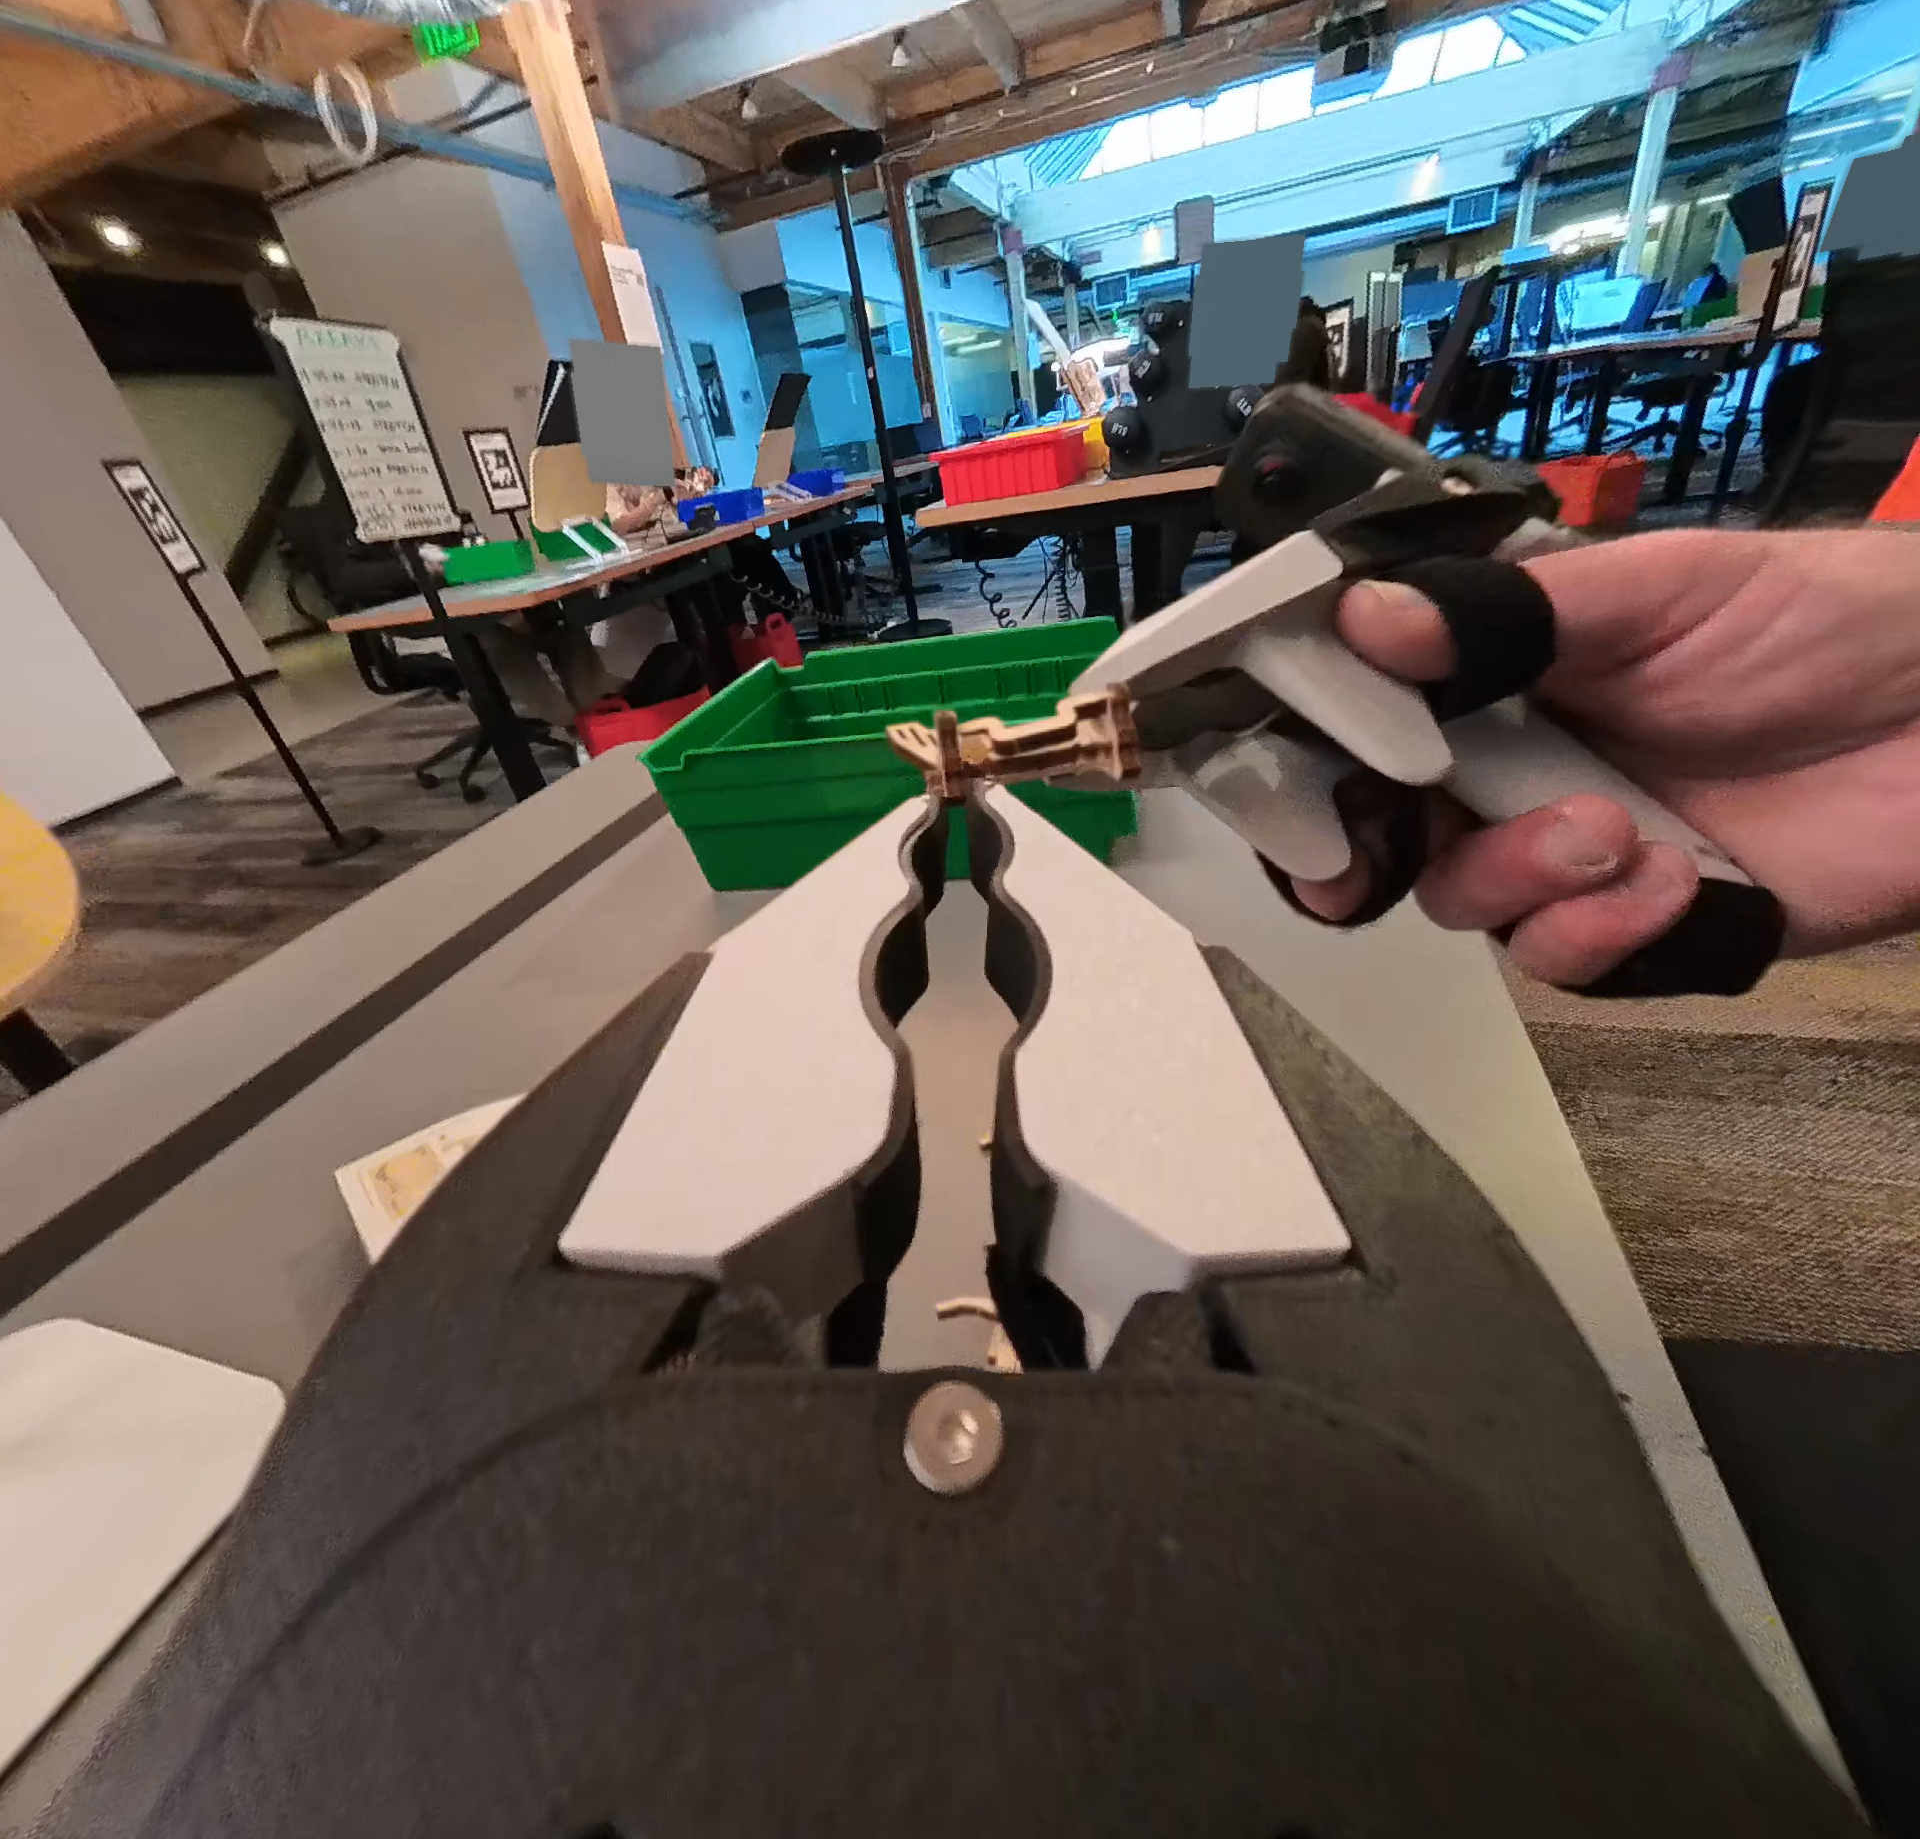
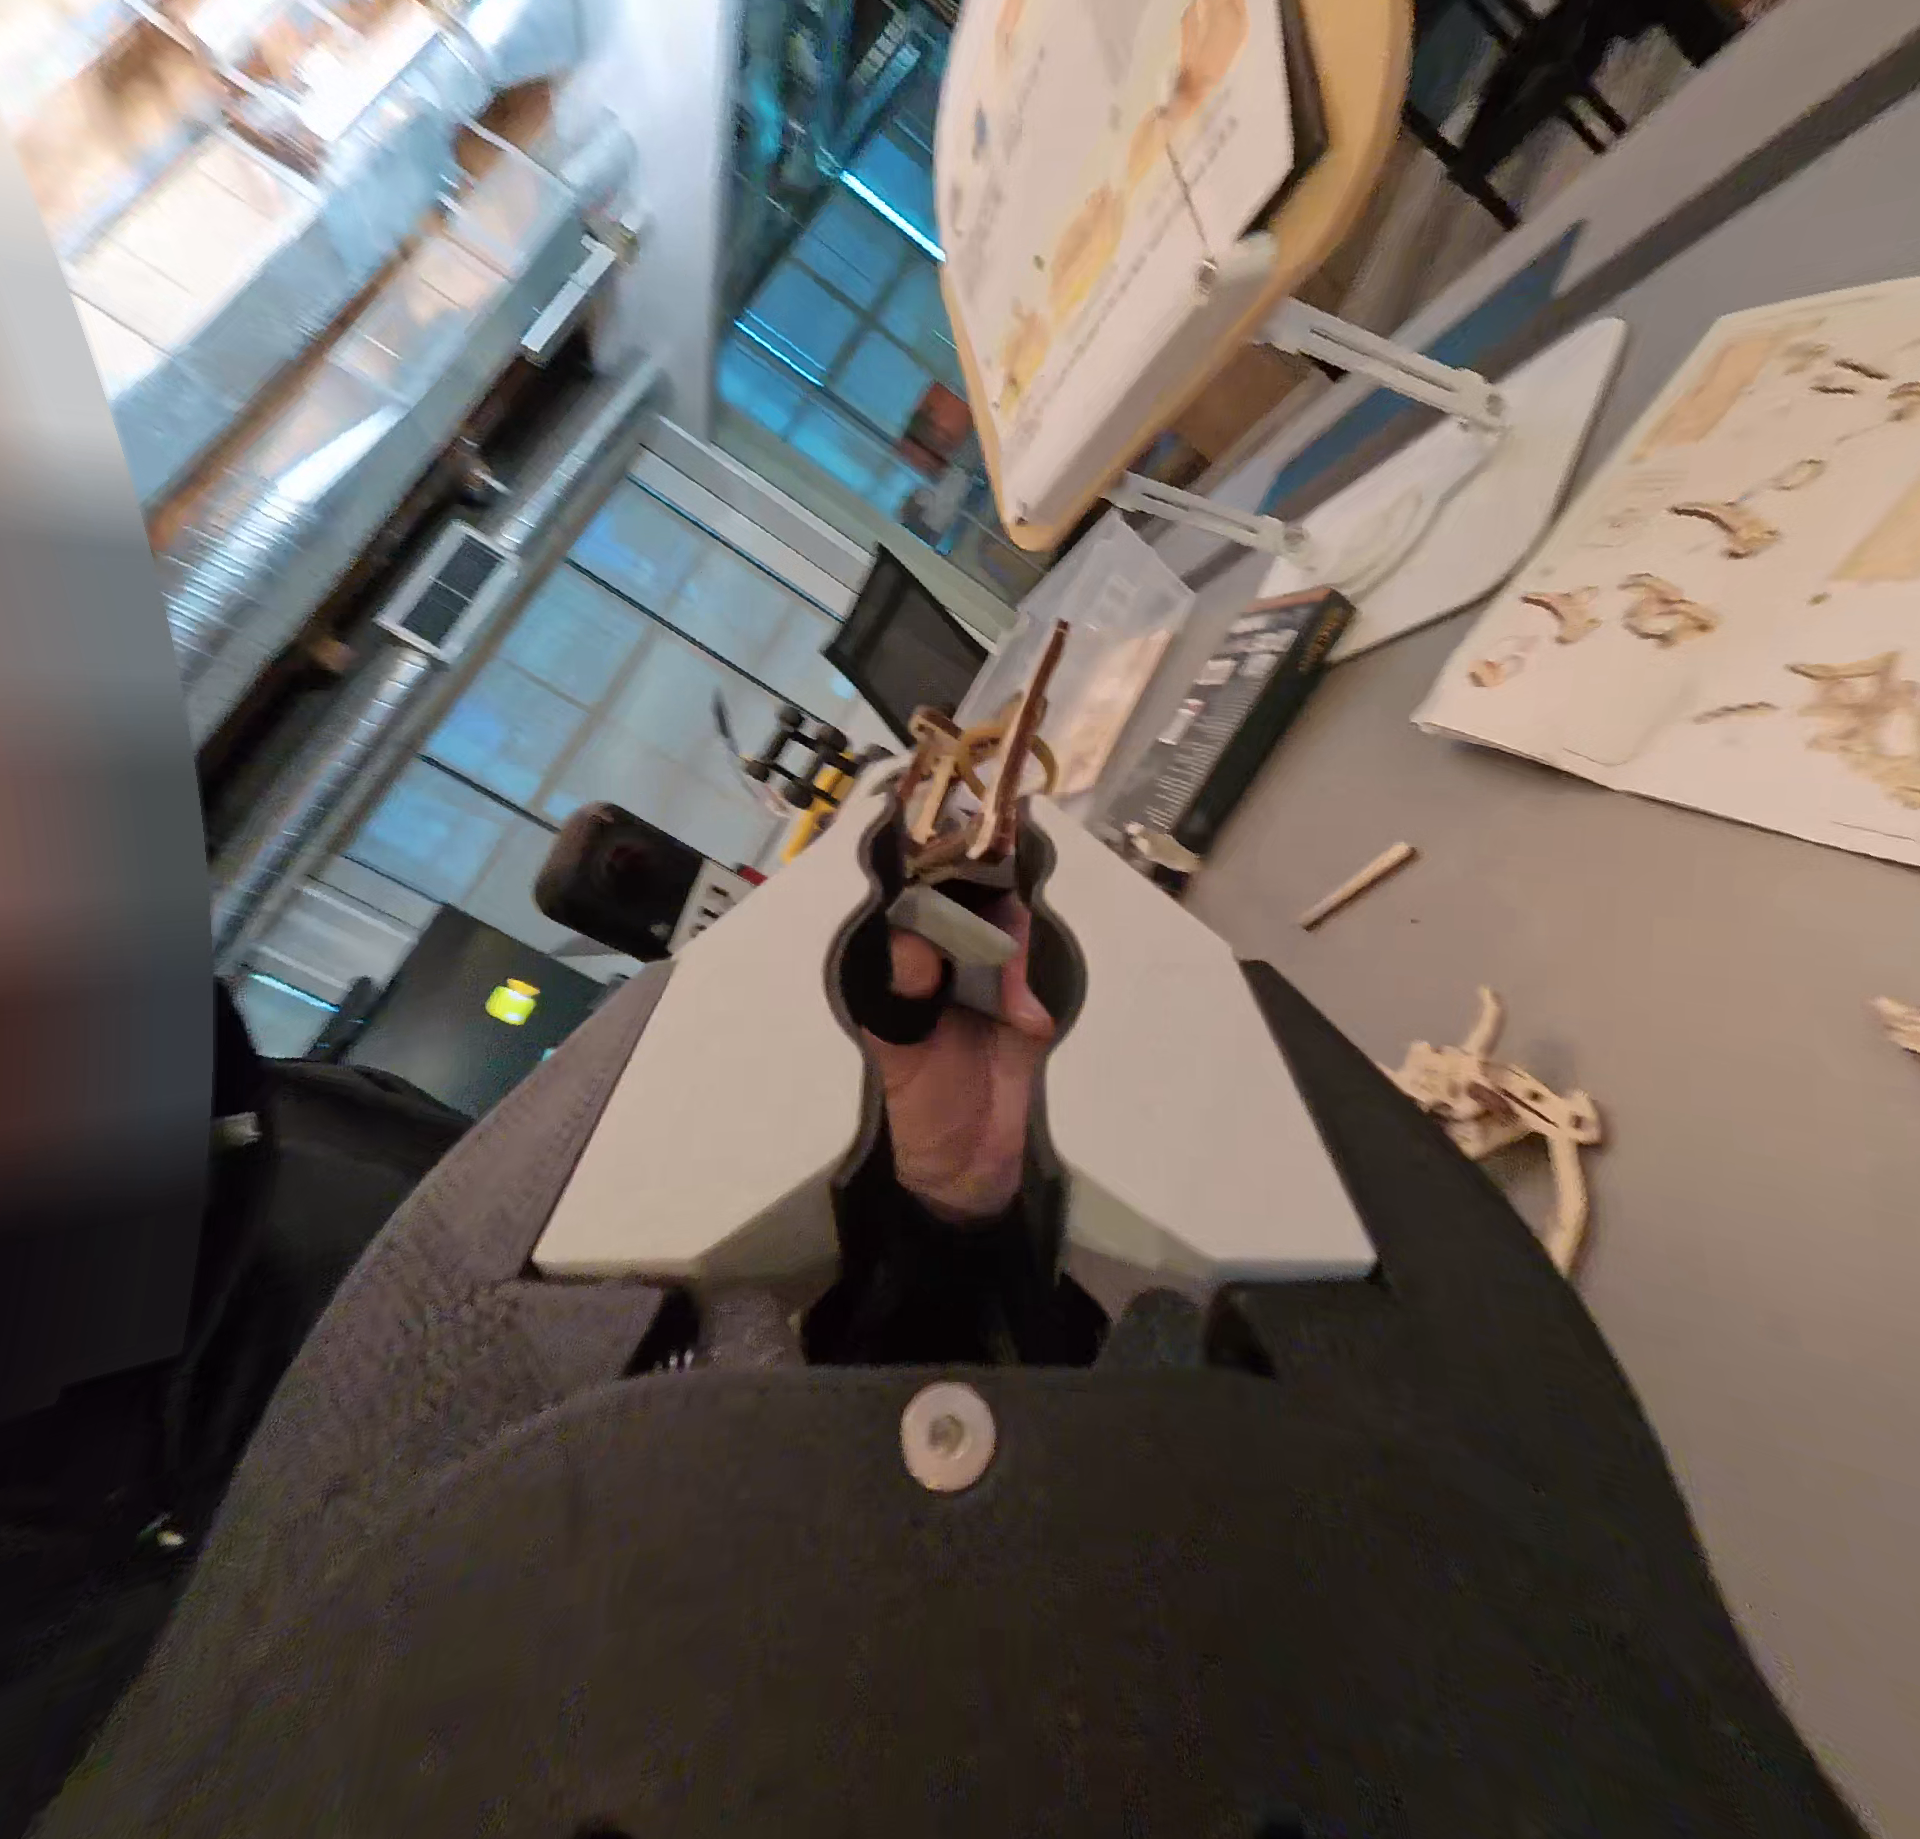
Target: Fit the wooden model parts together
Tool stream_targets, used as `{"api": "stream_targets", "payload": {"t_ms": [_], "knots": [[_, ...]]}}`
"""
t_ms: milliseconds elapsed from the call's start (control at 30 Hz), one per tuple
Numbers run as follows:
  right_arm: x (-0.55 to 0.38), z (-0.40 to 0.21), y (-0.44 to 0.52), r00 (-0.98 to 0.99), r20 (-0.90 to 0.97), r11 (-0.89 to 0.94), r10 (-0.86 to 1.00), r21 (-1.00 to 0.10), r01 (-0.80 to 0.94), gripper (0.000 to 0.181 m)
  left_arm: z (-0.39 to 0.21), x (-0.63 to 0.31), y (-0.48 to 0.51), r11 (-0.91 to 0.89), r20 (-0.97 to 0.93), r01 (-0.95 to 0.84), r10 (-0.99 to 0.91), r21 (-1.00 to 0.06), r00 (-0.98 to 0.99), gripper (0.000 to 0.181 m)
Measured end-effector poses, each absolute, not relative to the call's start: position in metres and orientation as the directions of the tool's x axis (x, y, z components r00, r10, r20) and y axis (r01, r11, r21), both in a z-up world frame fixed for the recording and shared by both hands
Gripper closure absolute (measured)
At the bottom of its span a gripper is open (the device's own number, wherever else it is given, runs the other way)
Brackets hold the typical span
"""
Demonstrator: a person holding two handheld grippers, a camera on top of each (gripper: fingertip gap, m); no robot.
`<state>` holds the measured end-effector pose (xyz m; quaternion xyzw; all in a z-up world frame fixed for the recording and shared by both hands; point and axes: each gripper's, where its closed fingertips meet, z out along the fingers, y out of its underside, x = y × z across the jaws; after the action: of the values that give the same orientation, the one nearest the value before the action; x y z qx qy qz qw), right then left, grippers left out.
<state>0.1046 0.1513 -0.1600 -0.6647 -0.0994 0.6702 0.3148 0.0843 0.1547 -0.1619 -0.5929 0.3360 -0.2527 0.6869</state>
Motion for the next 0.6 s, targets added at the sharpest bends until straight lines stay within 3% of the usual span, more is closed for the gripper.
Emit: {"api": "stream_targets", "payload": {"t_ms": [67,200,267,467,600], "knots": [[0.103,-0.157,0.15,0.056,-0.828,-0.78,0.557,-0.546,-0.306,0.175,-0.158,0.085,0.152,0.197,-0.183,-0.051,-0.743,-0.979,0.644,0.181],[0.104,-0.156,0.15,0.047,-0.817,-0.769,0.574,-0.558,-0.31,0.176,-0.161,0.086,0.149,0.23,-0.234,-0.089,-0.743,-0.969,0.627,0.179],[0.108,-0.159,0.153,0.091,-0.803,-0.756,0.589,-0.587,-0.29,0.177,-0.166,0.081,0.15,0.182,-0.198,-0.09,-0.757,-0.979,0.623,0.164],[0.129,-0.192,0.164,0.334,-0.687,-0.709,0.645,-0.701,-0.075,0.176,-0.227,0.055,0.159,-0.2,0.053,-0.195,-0.817,-0.96,0.574,0.119],[0.132,-0.227,0.165,0.405,-0.663,-0.745,0.629,-0.663,0.072,0.176,-0.276,0.057,0.154,-0.354,0.157,-0.302,-0.838,-0.885,0.522,0.113]]}}
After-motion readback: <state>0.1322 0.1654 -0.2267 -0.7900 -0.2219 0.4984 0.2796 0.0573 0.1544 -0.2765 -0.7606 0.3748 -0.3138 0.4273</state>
